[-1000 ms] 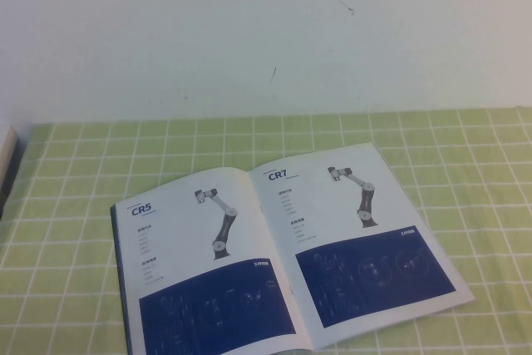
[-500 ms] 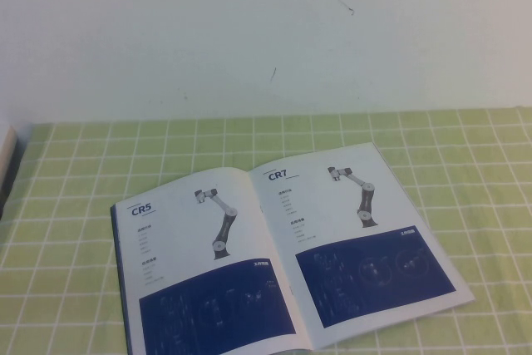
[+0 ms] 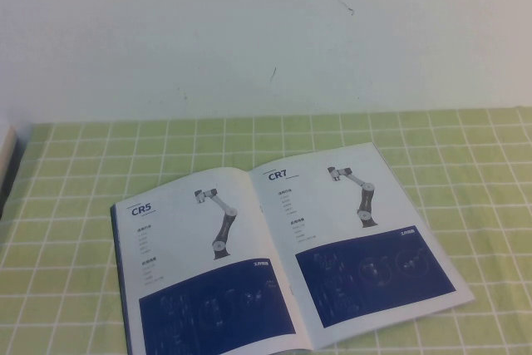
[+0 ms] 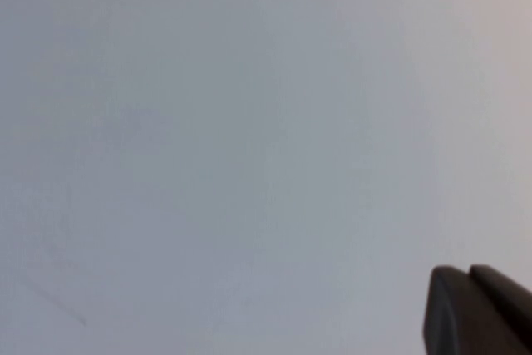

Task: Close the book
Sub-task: 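Close the open booklet and leave it lying on the table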

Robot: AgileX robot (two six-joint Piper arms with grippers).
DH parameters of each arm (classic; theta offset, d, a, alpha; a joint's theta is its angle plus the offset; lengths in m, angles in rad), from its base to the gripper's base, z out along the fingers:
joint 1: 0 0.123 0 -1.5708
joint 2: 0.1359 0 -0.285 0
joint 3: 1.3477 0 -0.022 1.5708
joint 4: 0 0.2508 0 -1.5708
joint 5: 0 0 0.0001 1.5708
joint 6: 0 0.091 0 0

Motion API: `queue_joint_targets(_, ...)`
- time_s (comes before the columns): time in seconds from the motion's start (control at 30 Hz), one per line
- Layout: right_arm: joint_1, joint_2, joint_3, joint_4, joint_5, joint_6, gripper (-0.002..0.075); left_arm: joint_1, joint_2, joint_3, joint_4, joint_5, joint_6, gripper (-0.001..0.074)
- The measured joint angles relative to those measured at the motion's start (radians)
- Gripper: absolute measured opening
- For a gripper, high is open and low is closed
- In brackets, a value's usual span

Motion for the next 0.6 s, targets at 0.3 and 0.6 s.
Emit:
queue_joint_targets(0.3, 0.000, 0.368, -0.391, 0.080, 0.707, -0.284, -0.0003, 0.000, 0.403, -0.349, -0.115, 0.518, 0.164, -0.0004)
queue_joint_targets(0.6, 0.014, 0.892, -0.562, 0.564, 0.889, -0.877, -0.0003, 0.000, 0.873, -0.486, -0.483, 0.681, 0.555, -0.0004)
